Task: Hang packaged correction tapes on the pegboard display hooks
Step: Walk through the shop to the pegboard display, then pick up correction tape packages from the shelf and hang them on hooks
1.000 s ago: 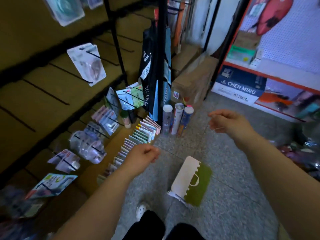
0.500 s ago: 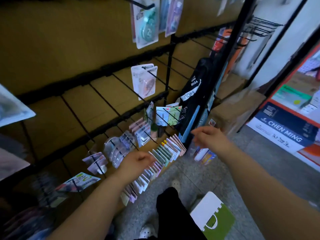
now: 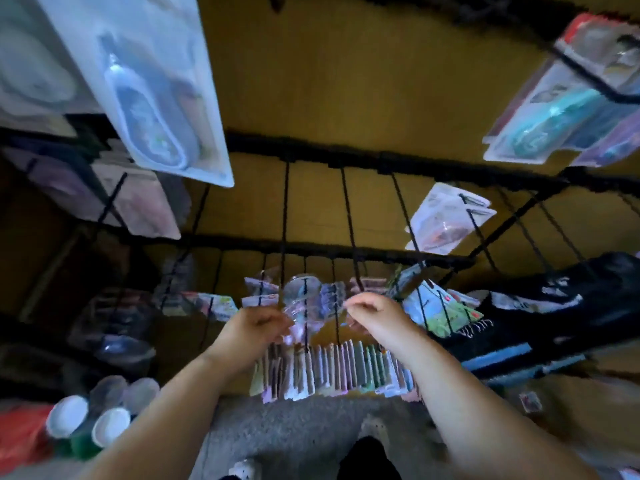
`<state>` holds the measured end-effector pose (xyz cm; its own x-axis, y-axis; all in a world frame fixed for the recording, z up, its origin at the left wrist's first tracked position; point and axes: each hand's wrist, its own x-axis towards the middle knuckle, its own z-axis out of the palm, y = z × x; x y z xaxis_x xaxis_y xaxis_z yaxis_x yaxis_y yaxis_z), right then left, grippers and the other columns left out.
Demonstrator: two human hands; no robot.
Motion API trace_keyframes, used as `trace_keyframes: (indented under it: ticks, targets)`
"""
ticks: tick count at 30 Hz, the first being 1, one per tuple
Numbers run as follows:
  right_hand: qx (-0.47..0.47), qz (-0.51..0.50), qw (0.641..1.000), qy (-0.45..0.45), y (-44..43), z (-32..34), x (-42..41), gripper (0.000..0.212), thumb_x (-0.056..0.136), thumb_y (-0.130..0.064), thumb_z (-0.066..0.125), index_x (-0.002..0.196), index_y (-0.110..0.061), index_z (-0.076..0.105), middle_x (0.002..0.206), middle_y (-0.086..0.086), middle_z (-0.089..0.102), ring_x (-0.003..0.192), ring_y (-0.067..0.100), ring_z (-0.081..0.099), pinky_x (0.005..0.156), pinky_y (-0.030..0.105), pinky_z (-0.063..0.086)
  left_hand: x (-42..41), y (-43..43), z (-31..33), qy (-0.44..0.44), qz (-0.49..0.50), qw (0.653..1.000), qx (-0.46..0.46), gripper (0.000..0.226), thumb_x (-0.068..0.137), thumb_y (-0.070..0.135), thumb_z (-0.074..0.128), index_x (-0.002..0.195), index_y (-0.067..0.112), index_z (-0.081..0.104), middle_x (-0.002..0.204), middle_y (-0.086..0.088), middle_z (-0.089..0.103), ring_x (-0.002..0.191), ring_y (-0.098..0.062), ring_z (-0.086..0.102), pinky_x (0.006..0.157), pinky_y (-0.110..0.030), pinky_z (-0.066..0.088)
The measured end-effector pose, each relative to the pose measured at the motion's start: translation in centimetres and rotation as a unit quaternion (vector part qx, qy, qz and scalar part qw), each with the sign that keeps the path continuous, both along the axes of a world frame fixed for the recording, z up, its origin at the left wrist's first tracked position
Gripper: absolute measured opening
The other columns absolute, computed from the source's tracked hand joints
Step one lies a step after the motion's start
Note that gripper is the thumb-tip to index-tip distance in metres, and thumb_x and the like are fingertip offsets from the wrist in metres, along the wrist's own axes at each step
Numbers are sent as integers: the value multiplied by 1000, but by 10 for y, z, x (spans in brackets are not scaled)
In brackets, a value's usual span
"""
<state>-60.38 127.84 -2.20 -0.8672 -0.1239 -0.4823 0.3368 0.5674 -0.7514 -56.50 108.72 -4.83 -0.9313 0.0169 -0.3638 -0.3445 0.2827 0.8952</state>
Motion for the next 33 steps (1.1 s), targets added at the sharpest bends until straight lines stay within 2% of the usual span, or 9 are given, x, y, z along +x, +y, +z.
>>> trace_keyframes:
  ticks: [4,6,8,11,16,18,21,28,33]
  targets:
    - [19,178,982,-54,-11,-29,-25,18,92,-18,49,79,-27,57,79,-11,56,86,16,55,83,26,43,20,12,-27,-18,209,978,18,46,84,12,60,40,23,57,33,16,55,40,8,49,49,-7,37]
    - [-4,224,970,-89,-18,-41,-31,13,93,-12,47,88,-16,58,75,-5,56,72,12,56,67,13,46,39,21,-44,-37,279,959,34,39,81,19,64,42,16,59,32,13,54,48,-1,52,56,-16,41]
    - [-24,255,960,-111,-28,-56,-24,19,94,-5,43,106,-2,57,70,-1,54,60,5,54,50,4,43,61,29,-63,-54,313,948,35,34,85,15,60,51,14,58,31,12,51,41,4,46,49,-9,36]
    - [-25,312,943,-115,-49,-100,3,24,92,2,43,111,12,54,65,-1,49,42,-5,53,44,1,37,86,27,-93,-52,329,943,5,39,87,11,56,49,17,54,33,8,51,35,5,45,40,-6,30]
    - [5,402,908,-118,-90,-222,42,15,90,-9,49,96,-20,57,71,-11,52,72,7,51,65,13,40,113,-13,-186,-40,381,924,-11,34,86,14,58,53,23,59,47,5,56,44,-2,47,42,-9,31]
    - [23,403,908,-111,-95,-274,38,15,90,-9,50,91,-23,55,72,-12,52,75,8,52,65,12,39,115,-21,-231,-47,372,926,-30,32,86,16,58,54,23,57,54,3,57,40,1,47,41,-9,32]
    - [29,342,933,-107,-94,-342,19,17,90,-2,46,85,-16,53,67,-3,53,53,2,53,48,6,36,107,-19,-302,-59,369,927,-27,32,86,16,57,54,21,57,54,2,55,36,4,46,38,-8,31]
    - [-3,258,963,-79,-75,-460,-45,16,92,4,40,95,-7,51,64,2,52,30,-5,48,38,3,35,67,16,-443,-111,329,938,8,32,87,19,56,55,20,59,52,6,58,37,4,50,41,-8,34]
    - [-25,210,974,-78,-49,-482,-58,27,93,-2,42,73,-17,52,64,1,54,29,-5,47,36,6,33,56,48,-469,-135,283,950,-13,28,89,21,51,64,14,63,70,-5,64,60,-12,54,58,-21,41]
